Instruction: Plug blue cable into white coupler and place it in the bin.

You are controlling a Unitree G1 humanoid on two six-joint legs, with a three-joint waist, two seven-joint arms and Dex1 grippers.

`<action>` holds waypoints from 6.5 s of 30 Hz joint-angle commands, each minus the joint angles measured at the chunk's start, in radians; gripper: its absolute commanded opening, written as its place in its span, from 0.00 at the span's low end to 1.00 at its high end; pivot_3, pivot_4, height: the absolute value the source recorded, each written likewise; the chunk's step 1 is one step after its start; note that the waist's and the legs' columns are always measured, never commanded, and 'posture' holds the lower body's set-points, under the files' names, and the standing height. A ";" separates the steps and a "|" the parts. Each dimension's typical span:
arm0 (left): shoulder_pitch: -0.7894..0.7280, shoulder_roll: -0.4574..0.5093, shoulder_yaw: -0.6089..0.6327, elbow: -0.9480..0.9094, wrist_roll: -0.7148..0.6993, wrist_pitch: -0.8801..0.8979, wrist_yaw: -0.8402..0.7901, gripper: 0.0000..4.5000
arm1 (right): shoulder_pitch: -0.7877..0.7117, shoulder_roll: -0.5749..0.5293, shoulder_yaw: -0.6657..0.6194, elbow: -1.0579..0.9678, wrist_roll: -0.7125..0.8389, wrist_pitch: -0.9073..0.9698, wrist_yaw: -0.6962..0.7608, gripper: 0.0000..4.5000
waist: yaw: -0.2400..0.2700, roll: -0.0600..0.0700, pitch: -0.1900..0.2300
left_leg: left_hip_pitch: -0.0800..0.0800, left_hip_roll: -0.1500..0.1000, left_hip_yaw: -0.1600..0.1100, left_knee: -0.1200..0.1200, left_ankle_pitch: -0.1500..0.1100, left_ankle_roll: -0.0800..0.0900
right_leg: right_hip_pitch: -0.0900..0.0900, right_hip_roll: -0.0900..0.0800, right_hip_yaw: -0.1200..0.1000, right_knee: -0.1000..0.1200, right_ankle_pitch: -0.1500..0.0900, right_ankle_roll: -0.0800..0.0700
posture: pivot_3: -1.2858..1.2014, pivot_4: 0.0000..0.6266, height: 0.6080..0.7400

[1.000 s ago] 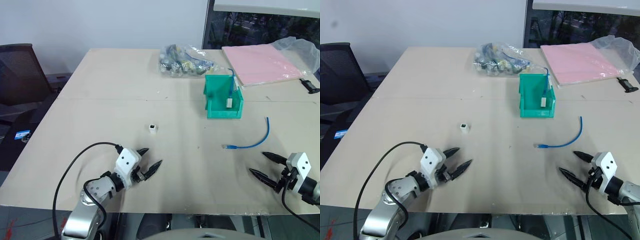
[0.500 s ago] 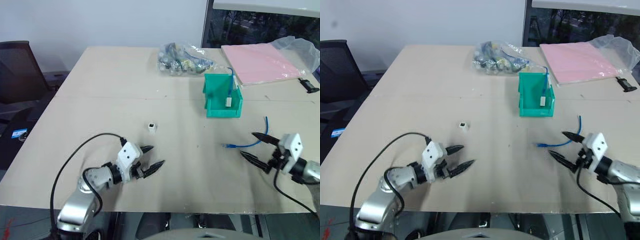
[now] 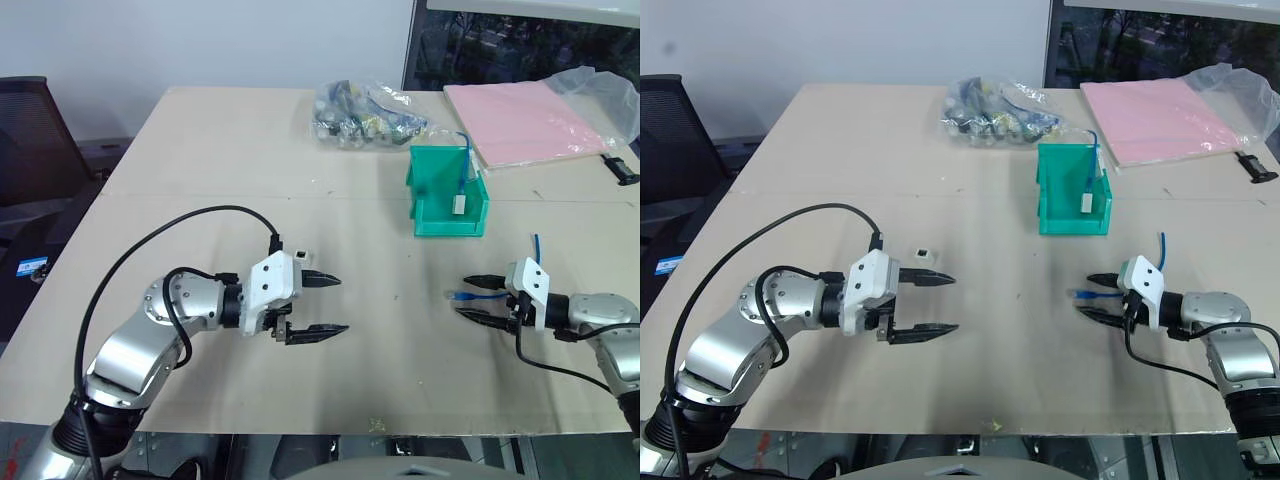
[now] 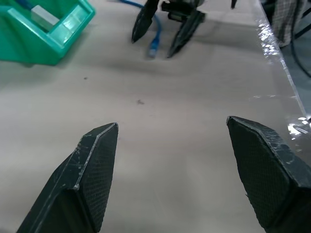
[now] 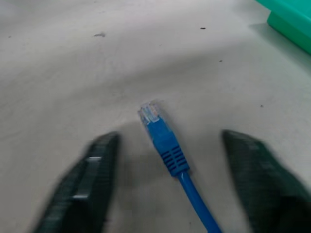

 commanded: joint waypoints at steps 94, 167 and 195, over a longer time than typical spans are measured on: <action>-0.524 -0.534 -0.159 0.633 -0.058 0.215 -0.311 0.00 | 0.197 0.258 -0.237 -0.626 0.978 0.671 -0.476 0.88 | 0.000 -0.004 0.003 | 0.000 -0.001 -0.002 0.015 -0.002 0.004 | 0.004 0.004 0.003 0.008 0.002 0.005 | 0.52 0.24 1.00; 0.062 -0.606 0.006 0.452 0.477 -0.362 0.783 0.13 | 0.094 0.243 -0.218 -0.508 0.674 0.520 -0.384 0.00 | 0.004 -0.001 0.001 | 0.000 -0.001 0.000 0.007 -0.002 0.004 | 0.003 -0.006 0.000 0.003 0.003 0.005 | 0.52 0.24 1.00; -0.678 -0.634 -0.267 1.407 0.402 -0.704 -0.300 0.13 | -0.081 0.168 0.092 -0.300 0.101 0.173 -0.198 0.00 | 0.000 -0.001 0.001 | -0.015 -0.001 0.000 0.016 0.001 0.006 | -0.004 0.004 -0.009 0.003 0.002 0.008 | 0.52 0.24 1.00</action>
